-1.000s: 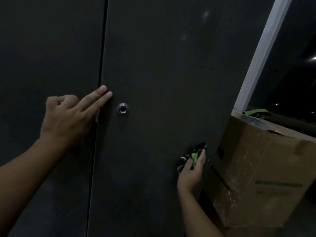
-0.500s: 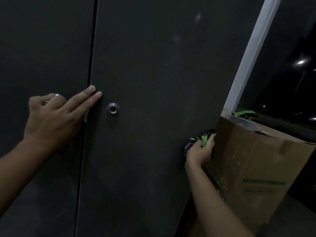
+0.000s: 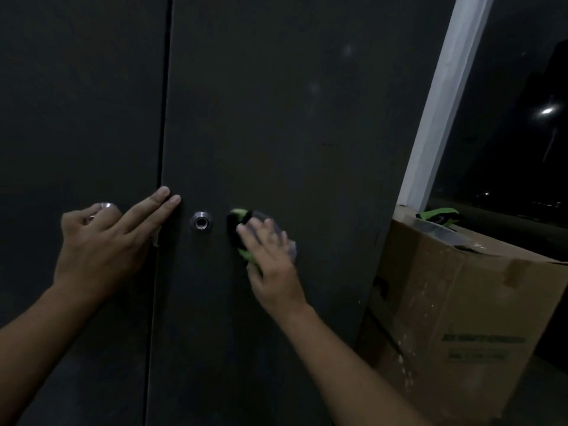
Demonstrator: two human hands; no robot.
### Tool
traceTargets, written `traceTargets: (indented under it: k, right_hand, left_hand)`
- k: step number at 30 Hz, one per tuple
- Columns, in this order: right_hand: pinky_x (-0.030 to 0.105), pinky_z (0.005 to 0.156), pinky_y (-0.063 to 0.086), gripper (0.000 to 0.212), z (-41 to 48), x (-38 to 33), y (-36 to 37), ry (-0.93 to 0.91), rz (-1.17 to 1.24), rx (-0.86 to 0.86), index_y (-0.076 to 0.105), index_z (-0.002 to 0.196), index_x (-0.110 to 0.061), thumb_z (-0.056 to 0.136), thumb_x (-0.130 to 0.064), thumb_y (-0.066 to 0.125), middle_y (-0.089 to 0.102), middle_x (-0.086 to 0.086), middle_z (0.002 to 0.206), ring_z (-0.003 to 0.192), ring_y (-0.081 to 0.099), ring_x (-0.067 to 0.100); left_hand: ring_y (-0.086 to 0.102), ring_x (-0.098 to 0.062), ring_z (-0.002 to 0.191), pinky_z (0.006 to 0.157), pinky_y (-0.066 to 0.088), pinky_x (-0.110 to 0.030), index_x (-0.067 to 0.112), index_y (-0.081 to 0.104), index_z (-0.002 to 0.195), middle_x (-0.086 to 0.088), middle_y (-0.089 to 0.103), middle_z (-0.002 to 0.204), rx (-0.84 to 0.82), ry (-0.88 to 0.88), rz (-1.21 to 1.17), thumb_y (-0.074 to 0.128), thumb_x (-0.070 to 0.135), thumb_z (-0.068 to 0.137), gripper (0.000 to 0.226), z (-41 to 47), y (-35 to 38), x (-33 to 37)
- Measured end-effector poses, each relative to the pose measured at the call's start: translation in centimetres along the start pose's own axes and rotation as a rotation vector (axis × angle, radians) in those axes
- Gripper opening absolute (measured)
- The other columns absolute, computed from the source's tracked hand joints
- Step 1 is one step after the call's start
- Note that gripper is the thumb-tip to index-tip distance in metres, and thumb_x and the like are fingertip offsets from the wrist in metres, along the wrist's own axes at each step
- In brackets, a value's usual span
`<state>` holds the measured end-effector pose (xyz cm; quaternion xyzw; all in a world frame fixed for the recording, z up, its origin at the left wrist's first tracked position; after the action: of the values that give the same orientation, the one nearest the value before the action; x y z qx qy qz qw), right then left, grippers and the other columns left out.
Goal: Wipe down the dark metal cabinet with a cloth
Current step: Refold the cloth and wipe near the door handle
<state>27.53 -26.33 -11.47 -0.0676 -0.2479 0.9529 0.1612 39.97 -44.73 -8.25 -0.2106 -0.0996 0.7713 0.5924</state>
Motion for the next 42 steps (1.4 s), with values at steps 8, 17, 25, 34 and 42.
traceTargets:
  k: [8, 17, 25, 34, 42]
  right_hand:
    - [0.032, 0.119, 0.029, 0.054, -0.9, -4.9, 1.8, 0.132, 0.417, -0.053, 0.059, 0.138, -0.021, 0.090, 0.004, 0.056, 0.050, -0.005, 0.149, 0.143, 0.039, 0.007]
    - [0.016, 0.115, 0.031, 0.075, 4.6, -18.1, 3.2, 0.123, 0.730, -0.102, 0.041, 0.149, -0.026, 0.086, 0.012, 0.061, 0.048, -0.009, 0.149, 0.139, 0.040, -0.002]
    - [0.035, 0.122, 0.023, 0.083, 9.8, -23.9, 7.5, -0.020, 0.714, -0.552, 0.030, 0.151, -0.048, 0.077, -0.018, 0.054, 0.031, 0.000, 0.161, 0.152, 0.017, 0.009]
    - [0.063, 0.113, -0.022, 0.053, 17.4, -25.3, 11.0, -0.412, -0.146, -0.204, 0.033, 0.150, -0.043, 0.098, -0.038, 0.039, 0.009, -0.008, 0.167, 0.152, -0.016, 0.033]
    - [0.063, 0.115, -0.017, 0.061, 17.2, -24.6, 11.6, -0.412, -0.270, -0.109, 0.031, 0.152, -0.043, 0.091, -0.050, 0.037, 0.007, -0.017, 0.165, 0.153, -0.016, 0.028]
  left_hand:
    - [0.058, -0.018, 0.115, 0.098, 0.035, -0.043, 0.036, 0.049, 0.141, 0.013, 0.047, 0.148, -0.030, -0.188, -0.233, 0.046, 0.035, 0.091, 0.051, -0.6, -3.5, 0.4]
    - [0.066, -0.008, 0.101, 0.087, 0.056, -0.030, 0.042, 0.047, 0.112, 0.004, 0.067, 0.112, 0.048, -1.108, -1.166, 0.066, 0.039, 0.091, 0.028, -6.6, -5.9, -4.2]
    - [0.062, -0.006, 0.099, 0.087, 0.054, -0.030, 0.035, 0.056, 0.112, 0.002, 0.064, 0.113, 0.226, -1.142, -0.905, 0.061, 0.014, 0.095, 0.027, -8.0, -10.5, -13.8]
    - [0.037, -0.024, 0.117, 0.096, 0.027, -0.032, 0.033, 0.041, 0.140, 0.001, 0.050, 0.133, 0.155, -0.782, -0.149, 0.052, 0.015, 0.095, 0.050, -4.4, -14.1, -24.0]
    - [0.035, -0.031, 0.117, 0.096, 0.021, -0.030, 0.033, 0.033, 0.118, -0.014, 0.036, 0.131, 0.393, -0.817, -0.081, 0.057, 0.017, 0.091, 0.039, -5.5, -15.5, -30.0]
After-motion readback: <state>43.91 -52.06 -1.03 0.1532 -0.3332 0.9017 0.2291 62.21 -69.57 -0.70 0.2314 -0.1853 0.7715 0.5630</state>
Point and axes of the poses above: each hand's wrist, its own z-axis towards the middle knuckle, its own y-axis out of the palm, x = y × z, the point moved 10 cm from there along z, towards the middle knuckle
